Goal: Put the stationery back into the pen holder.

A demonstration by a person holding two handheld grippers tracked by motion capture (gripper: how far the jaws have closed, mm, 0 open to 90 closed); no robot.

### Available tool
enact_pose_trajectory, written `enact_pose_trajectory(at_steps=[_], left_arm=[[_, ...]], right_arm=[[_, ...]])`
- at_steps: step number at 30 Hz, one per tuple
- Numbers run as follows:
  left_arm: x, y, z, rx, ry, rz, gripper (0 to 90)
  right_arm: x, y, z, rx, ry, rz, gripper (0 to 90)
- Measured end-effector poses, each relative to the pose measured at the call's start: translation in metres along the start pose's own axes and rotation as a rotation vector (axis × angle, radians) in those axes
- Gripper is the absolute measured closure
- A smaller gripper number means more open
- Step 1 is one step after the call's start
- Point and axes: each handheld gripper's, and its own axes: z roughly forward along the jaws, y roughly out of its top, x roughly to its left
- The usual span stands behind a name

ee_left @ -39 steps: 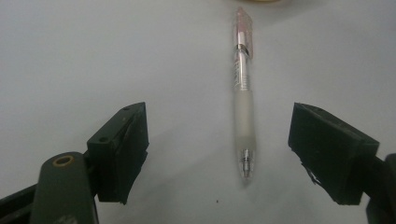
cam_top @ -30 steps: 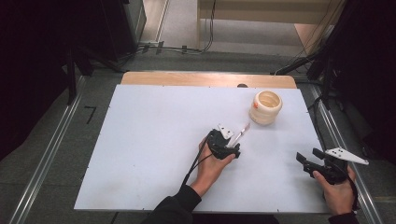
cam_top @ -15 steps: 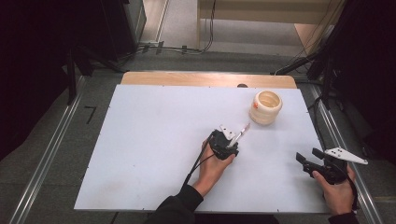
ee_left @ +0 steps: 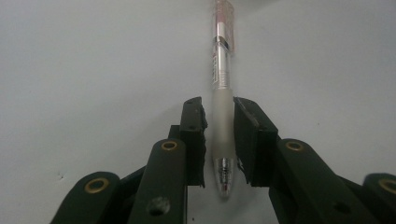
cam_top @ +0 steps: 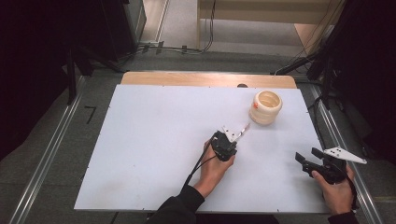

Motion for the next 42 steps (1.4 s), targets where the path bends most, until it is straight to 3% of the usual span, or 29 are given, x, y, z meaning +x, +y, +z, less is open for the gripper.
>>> enact_pose_trajectory(at_steps=[3,28,42], left_arm=[[-0.002,0.000,0.000,0.000,0.001,-0.001,80.4],[0.007,0.000,-0.002,-0.016,-0.070,-0.055,81.9],[0.017,0.007,-0.022,-0.068,-0.072,-0.074,81.8]], right_arm=[[0.001,0.000,0.000,0.001,0.001,0.003,24.7],[0.000,-0.001,0.000,0.005,0.001,0.005,24.8],[0.001,-0.001,0.000,0.005,0.001,0.004,24.8]])
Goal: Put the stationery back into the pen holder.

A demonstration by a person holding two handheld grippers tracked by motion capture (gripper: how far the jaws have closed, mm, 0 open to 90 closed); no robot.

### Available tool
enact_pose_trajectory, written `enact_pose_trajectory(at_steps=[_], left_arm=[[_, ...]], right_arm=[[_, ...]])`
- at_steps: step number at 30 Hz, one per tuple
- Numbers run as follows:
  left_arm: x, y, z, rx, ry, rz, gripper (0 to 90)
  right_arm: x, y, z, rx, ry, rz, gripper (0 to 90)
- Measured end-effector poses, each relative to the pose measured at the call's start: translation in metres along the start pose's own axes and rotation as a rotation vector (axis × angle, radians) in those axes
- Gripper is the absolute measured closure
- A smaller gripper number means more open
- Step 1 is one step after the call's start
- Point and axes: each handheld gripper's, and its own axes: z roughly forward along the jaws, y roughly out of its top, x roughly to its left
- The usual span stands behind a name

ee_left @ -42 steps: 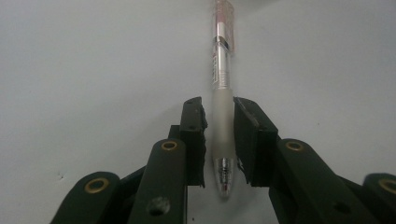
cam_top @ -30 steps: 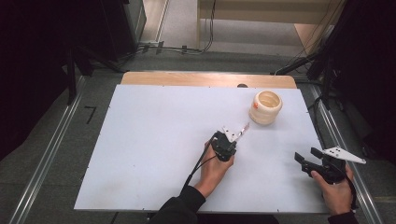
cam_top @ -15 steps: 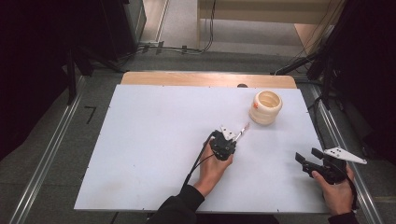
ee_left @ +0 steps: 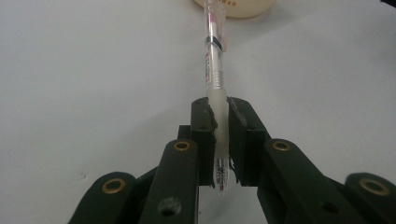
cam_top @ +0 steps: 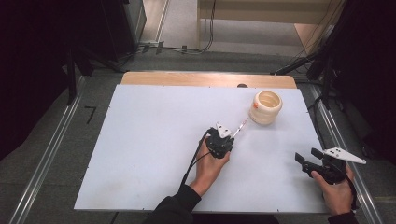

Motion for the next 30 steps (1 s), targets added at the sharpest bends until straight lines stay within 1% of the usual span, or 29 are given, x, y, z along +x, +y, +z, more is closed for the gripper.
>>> enact_pose_trajectory(at_steps=[2,12,14,16,25,30], left_arm=[[0.000,0.001,-0.003,-0.009,-0.004,-0.004,81.8],[-0.001,0.009,-0.015,-0.037,-0.012,0.007,81.8],[-0.001,0.011,-0.017,-0.047,-0.012,0.002,81.8],[-0.002,0.014,-0.020,-0.052,-0.011,0.009,81.8],[-0.005,0.026,-0.027,-0.085,-0.022,0.018,81.8],[-0.007,0.037,-0.029,-0.099,-0.022,0.027,81.8]], right_arm=[[0.000,0.000,0.000,0.001,0.001,-0.001,24.8],[0.000,0.000,0.000,0.002,-0.001,-0.001,24.8],[0.000,0.000,0.000,0.002,-0.001,-0.001,24.8],[0.000,0.000,0.000,0.004,-0.001,-0.003,24.8],[0.000,0.000,0.000,0.007,-0.001,-0.003,24.8],[0.000,0.000,0.000,0.005,-0.001,-0.003,24.8]])
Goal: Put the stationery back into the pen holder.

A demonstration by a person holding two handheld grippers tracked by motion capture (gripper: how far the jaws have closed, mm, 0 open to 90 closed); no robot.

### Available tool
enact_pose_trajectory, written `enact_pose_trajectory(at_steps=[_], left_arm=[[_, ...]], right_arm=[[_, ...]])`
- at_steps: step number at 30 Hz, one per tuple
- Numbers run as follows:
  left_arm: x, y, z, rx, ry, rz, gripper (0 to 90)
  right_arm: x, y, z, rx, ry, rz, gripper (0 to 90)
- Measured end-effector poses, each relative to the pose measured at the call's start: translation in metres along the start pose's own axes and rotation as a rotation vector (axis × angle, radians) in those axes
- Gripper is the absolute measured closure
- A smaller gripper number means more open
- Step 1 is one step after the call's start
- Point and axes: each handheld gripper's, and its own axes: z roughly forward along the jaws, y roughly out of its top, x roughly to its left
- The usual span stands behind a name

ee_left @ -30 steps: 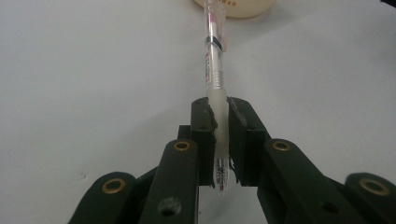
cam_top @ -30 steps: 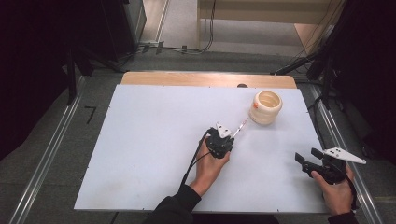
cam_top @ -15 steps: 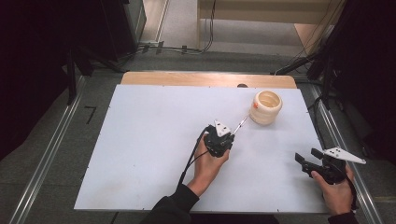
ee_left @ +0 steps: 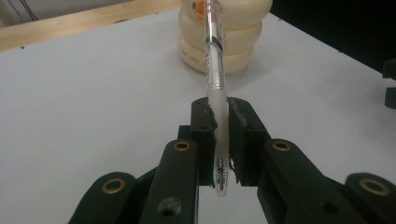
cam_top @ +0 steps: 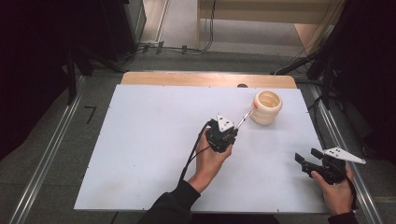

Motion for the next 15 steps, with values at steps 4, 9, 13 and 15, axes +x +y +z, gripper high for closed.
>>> enact_pose_trajectory(at_steps=[4,9,13,15], left_arm=[[-0.001,0.009,0.001,-0.012,-0.001,0.006,81.8],[-0.004,0.021,0.007,-0.020,-0.003,0.011,81.8],[-0.008,0.031,0.014,-0.018,-0.007,0.026,81.8],[-0.010,0.036,0.019,-0.013,-0.005,0.030,81.8]], right_arm=[[0.000,0.000,0.000,0.002,0.000,-0.001,24.8],[0.000,0.000,0.000,0.002,0.001,-0.001,24.8],[0.000,0.000,0.000,0.000,0.002,-0.001,24.8],[0.000,0.000,0.000,0.001,0.004,0.000,24.8]])
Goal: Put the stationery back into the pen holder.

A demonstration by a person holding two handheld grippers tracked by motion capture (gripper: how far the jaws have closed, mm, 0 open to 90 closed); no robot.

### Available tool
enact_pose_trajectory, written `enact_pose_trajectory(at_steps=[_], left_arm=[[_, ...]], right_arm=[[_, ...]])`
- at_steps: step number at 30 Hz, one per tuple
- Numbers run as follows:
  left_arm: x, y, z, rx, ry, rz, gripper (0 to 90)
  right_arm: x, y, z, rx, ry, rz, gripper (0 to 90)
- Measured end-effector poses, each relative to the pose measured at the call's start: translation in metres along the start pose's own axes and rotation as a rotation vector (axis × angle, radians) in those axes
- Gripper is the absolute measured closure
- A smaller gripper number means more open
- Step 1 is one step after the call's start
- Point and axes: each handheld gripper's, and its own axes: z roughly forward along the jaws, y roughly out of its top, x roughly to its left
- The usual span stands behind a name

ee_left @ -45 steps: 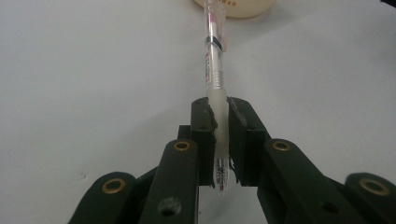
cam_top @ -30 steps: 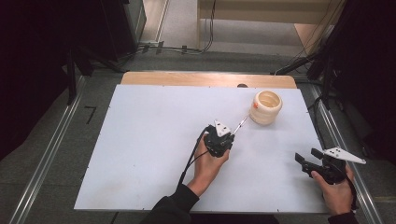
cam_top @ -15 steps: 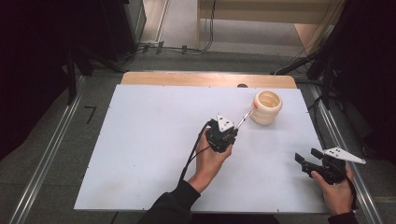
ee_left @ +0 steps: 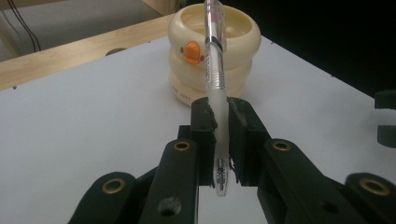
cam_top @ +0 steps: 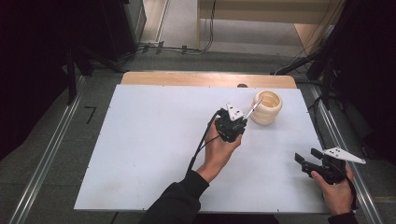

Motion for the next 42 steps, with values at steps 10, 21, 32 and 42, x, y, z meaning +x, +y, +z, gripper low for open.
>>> enact_pose_trajectory(at_steps=[10,21,32,42], left_arm=[[-0.003,0.012,0.020,0.046,0.005,0.013,81.8],[-0.002,0.021,0.039,0.071,0.010,0.003,81.7],[-0.004,0.025,0.042,0.068,0.009,0.003,81.5],[-0.003,0.028,0.041,0.057,0.016,0.003,81.3]], right_arm=[[0.000,0.000,0.001,0.000,0.008,-0.005,24.8],[0.001,0.000,0.003,0.005,0.017,-0.010,24.8],[0.000,0.000,0.004,0.009,0.022,-0.007,24.8],[0.001,0.000,0.004,0.011,0.022,-0.007,24.8]])
